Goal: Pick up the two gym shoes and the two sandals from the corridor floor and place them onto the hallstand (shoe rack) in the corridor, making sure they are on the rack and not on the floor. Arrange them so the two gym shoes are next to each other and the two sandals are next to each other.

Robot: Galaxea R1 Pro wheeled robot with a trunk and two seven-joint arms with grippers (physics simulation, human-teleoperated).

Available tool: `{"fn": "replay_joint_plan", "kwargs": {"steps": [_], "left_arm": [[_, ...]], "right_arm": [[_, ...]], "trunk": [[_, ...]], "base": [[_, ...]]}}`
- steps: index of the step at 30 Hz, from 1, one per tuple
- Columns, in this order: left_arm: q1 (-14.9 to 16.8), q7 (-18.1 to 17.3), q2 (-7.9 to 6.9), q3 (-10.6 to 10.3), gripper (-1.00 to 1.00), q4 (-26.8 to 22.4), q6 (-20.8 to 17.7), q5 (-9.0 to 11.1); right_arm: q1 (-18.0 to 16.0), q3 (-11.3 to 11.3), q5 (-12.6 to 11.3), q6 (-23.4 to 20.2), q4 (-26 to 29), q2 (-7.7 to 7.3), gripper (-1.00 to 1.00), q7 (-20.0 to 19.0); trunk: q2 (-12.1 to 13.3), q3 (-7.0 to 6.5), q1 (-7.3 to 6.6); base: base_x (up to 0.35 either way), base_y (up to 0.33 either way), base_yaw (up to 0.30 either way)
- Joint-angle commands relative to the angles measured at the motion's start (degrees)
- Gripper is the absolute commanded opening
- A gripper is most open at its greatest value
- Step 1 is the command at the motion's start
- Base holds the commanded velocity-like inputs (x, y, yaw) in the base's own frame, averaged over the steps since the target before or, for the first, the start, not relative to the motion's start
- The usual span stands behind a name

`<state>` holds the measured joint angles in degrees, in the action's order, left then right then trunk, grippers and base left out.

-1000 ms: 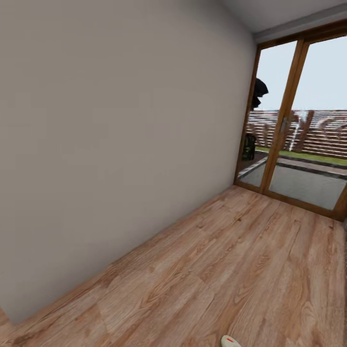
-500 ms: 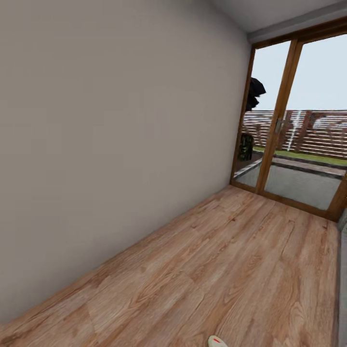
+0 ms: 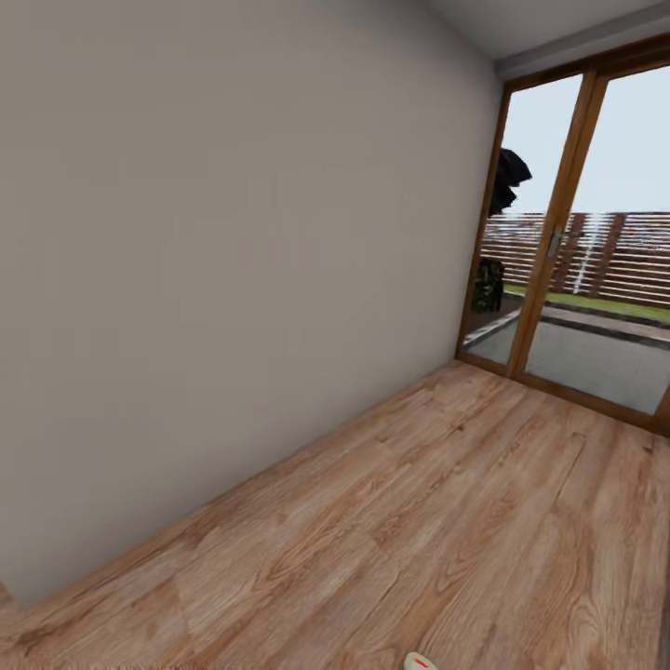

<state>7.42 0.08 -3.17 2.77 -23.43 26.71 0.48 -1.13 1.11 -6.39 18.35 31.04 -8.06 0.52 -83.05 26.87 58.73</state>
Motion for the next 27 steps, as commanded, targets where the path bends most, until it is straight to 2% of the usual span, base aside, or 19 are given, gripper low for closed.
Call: {"fn": "replay_joint_plan", "kwargs": {"steps": [1,19,27], "left_arm": [[0.1,0.0,0.01,0.0,1.00,0.1,0.2,0.0],[0.1,0.0,0.09,0.0,1.00,0.1,0.2,0.0],[0.1,0.0,0.10,0.0,1.00,0.1,0.2,0.0]], "right_arm": [[0.0,-0.1,-0.6,0.2,0.0,-0.02,1.00,0.0],[0.0,-0.1,-0.6,0.2,0.0,-0.02,1.00,0.0],[0.0,-0.1,-0.6,0.2,0.0,-0.02,1.00,0.0]], "trunk": [[0.0,0.06,0.00],[0.0,0.06,0.00],[0.0,0.06,0.00]], "base": [[0.000,-0.005,0.256],[0.000,-0.005,0.272],[0.000,-0.168,0.277]]}}
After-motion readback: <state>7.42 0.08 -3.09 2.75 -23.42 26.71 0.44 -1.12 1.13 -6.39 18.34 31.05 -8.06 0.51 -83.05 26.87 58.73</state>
